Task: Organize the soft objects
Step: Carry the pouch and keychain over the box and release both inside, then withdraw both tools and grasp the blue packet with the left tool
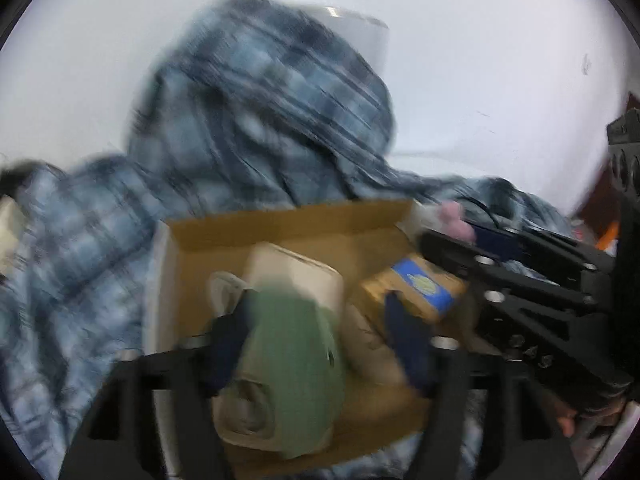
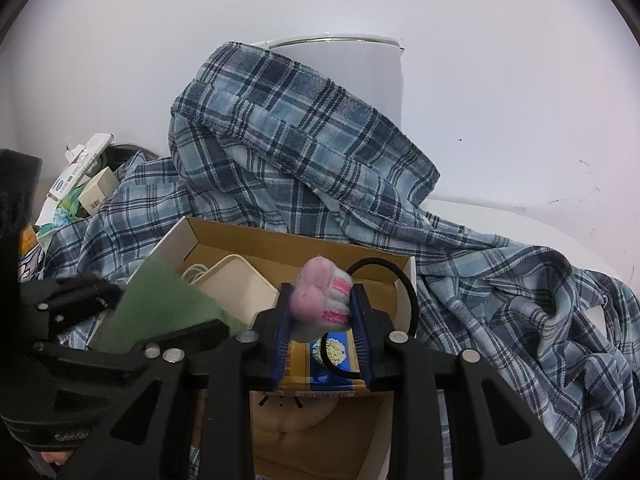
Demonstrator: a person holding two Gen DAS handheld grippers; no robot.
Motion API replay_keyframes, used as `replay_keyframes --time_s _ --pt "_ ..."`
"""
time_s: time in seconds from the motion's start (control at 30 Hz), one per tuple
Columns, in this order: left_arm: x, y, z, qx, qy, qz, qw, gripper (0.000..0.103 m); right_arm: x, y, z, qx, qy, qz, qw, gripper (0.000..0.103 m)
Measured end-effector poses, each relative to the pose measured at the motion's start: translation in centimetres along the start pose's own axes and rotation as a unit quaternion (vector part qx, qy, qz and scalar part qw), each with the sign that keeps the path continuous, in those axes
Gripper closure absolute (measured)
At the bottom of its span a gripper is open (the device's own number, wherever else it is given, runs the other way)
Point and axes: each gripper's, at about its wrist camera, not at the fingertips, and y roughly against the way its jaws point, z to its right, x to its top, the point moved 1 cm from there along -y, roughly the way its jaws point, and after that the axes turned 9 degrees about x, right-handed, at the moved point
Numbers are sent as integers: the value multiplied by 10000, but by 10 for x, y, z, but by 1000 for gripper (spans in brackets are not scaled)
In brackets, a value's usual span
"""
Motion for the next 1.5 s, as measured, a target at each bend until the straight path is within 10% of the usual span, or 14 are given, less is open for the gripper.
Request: replay_keyframes --time_s 0.37,0.7,0.93,1.5 --pt "15 38 -26 178 315 819 9960 17 3 4 6 33 -125 51 9999 76" --pt "21 81 -41 443 629 2132 9740 0 2 4 -2 277 9 86 9996 76" --pt "20 82 -38 456 446 2046 9768 0 -4 -5 -7 427 100 39 9990 21" --pt "-10 193 -11 598 -46 2801 9581 0 32 109 -20 243 217 1273 9913 7"
